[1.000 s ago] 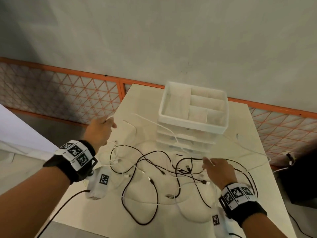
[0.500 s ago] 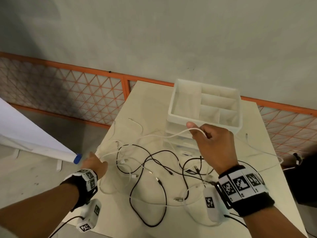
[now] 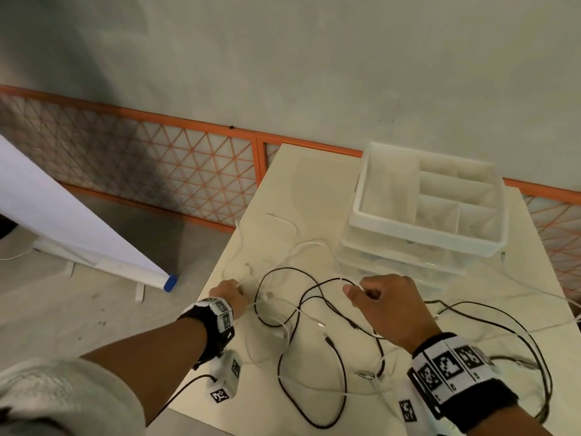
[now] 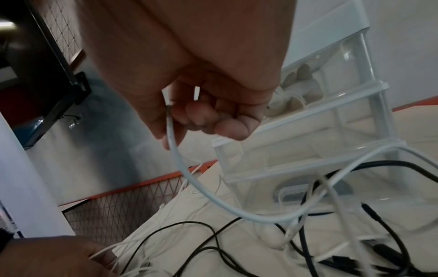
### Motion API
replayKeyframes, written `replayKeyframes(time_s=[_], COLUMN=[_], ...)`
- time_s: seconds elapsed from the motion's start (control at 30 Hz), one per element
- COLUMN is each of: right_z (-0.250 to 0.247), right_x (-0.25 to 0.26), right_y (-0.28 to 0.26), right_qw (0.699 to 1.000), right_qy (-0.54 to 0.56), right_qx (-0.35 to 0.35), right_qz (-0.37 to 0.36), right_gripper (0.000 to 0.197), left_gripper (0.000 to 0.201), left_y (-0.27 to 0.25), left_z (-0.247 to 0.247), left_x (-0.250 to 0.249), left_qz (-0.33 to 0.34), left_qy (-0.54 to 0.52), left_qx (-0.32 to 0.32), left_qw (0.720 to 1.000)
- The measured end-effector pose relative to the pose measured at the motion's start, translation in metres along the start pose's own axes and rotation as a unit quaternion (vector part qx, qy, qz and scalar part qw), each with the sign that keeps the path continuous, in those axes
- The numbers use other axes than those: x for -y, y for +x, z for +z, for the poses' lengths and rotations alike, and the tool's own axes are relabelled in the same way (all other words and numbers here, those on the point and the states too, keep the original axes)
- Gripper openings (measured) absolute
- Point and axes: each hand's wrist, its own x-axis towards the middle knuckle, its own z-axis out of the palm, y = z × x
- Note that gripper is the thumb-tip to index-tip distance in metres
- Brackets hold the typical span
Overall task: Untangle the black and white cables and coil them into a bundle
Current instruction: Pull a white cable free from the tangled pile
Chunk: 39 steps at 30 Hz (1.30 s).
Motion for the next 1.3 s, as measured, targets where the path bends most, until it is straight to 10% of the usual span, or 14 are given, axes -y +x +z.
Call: replayKeyframes(time_s=[0.4, 0.67, 0.9, 1.1, 1.3], right_z=[-0.027, -0.011, 0.012, -0.004, -0.075], right_x=[-0.003, -0.007, 0.000, 0.002, 0.044], right_y=[-0.010, -0.003, 0.006, 0.003, 0.001], right_qw=[0.999, 0.999, 0.996, 0.999, 0.993], right_qy=[0.009, -0.042, -0.068, -0.043, 0.037], right_qx=[-0.034, 0.009, 0.045, 0.025, -0.098], right_qz=[0.004, -0.023, -0.028, -0.009, -0.061], right_gripper=[0.055, 0.039, 0.045, 0.040, 0.018], left_gripper=[0.021, 0.055, 0.061, 0.014, 0.012], left_y=[-0.025, 0.012, 0.019, -0.002, -0.059], left_z=[-0.021, -0.033, -0.017, -0.046, -0.100], left_x=[-0.056, -0.007, -0.008, -0.045, -0.104], left_qz=[0.200, -0.058, -0.077, 0.047, 0.228], left_qy=[-0.060, 0.033, 0.078, -0.272, -0.310], left_qx=[0.073, -0.064, -0.035, 0.043, 0.068], left_qw=[0.975, 0.996, 0.993, 0.960, 0.920])
